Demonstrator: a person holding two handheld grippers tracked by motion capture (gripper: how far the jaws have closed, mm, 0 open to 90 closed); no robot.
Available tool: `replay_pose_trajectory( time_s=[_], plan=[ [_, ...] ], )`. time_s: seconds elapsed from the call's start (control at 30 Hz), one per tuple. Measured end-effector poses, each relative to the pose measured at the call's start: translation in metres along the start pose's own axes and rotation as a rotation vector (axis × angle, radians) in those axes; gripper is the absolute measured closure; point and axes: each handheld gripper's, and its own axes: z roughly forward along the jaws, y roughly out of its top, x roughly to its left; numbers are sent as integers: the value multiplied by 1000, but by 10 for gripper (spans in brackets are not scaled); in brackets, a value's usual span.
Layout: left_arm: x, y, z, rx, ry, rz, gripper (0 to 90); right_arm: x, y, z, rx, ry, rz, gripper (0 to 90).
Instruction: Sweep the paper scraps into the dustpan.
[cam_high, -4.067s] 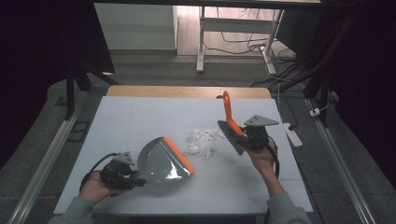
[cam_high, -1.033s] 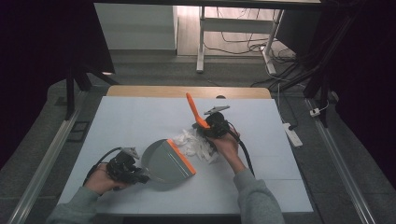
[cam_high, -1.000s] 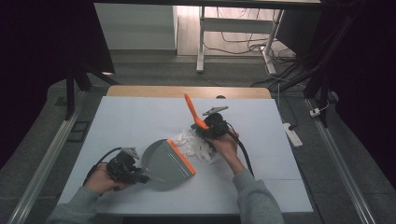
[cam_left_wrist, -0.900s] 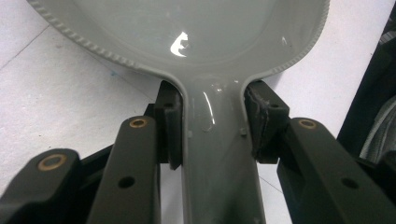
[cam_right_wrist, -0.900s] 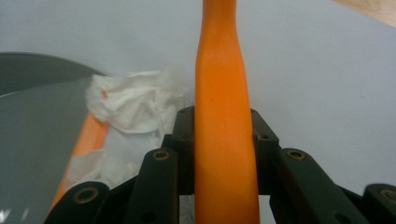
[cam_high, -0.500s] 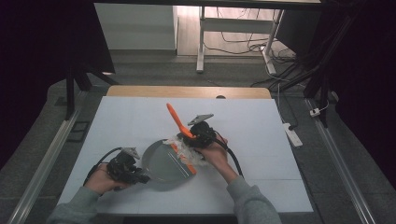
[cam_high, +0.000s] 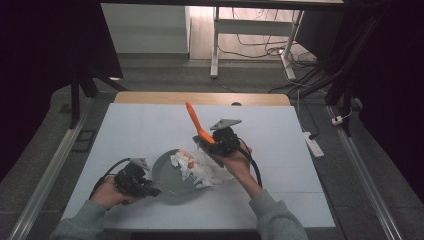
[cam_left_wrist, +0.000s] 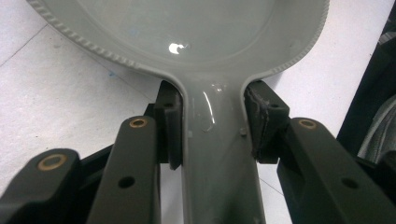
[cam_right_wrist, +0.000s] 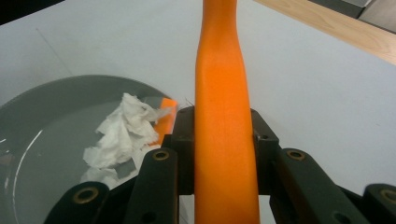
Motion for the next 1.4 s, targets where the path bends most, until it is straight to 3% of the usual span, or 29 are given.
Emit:
replay_pose_trajectory(
  time_s=[0.27,0.43,0.63,0.87,1.27,1.4],
  plan=[
    [-1,0,0,2,-2,3,612,-10,-17,-20,12,-46,5,699],
    [-2,0,1,4,-2,7,612,-19,-40,-42,1,-89,68,699],
    [-4,0,0,9,-1,14,613,-36,-60,-55,24,-162,144,699],
    [-4,0,0,9,-4,15,612,-39,-65,-43,61,-199,155,699],
    [-5,-1,0,13,-7,21,613,-23,-60,-24,92,-171,133,700],
    [-6,-1,0,12,-5,21,612,-20,-58,-21,90,-149,146,700]
  ],
)
